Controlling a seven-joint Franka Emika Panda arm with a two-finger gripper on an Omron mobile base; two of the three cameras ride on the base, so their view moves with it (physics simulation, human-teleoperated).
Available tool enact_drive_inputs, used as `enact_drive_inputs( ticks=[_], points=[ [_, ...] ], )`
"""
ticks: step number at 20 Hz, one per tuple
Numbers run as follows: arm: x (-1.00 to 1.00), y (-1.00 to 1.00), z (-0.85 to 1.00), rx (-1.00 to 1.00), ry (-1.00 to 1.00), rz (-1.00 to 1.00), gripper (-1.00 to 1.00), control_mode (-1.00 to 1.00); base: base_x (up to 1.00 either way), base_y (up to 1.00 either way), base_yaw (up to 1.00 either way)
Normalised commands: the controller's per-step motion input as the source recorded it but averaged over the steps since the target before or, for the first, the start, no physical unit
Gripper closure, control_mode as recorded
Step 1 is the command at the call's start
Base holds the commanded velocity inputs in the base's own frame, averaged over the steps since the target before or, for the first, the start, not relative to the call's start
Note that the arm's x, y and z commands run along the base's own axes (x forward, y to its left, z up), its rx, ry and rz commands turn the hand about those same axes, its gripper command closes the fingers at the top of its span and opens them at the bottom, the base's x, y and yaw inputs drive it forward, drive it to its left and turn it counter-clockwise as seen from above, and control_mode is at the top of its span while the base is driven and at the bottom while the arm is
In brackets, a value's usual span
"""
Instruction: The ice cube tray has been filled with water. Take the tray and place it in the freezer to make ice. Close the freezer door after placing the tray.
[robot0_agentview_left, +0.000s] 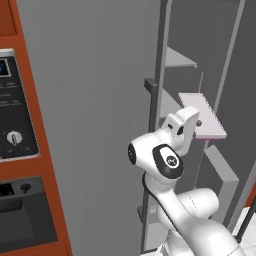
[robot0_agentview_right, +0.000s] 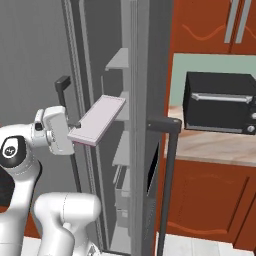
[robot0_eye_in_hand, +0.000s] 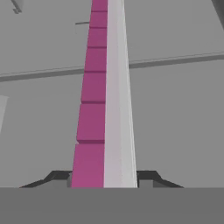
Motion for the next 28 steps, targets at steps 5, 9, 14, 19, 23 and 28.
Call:
enact_drive_inputs(
  ticks=[5, 9, 14, 19, 23, 28],
  points=[
    [0.00, 0.00, 0.00, 0.00, 0.00, 0.00, 1.00, 1.00, 0.00, -0.34, 0.00],
    [0.00, 0.00, 0.00, 0.00, 0.00, 0.00, 1.00, 1.00, 0.02, -0.32, 0.00],
    [0.00, 0.00, 0.00, 0.00, 0.00, 0.00, 1.00, 1.00, 0.12, -0.17, 0.00],
    [0.04, 0.09, 0.00, -0.02, 0.00, 0.01, 1.00, -1.00, 0.12, 0.00, 0.00],
    [0.00, 0.42, 0.00, -0.07, 0.00, 0.08, 1.00, -1.00, 0.00, 0.00, 0.00],
    [0.00, 0.30, 0.26, -0.03, 0.00, 0.04, 1.00, -1.00, 0.00, 0.00, 0.00]
  ],
)
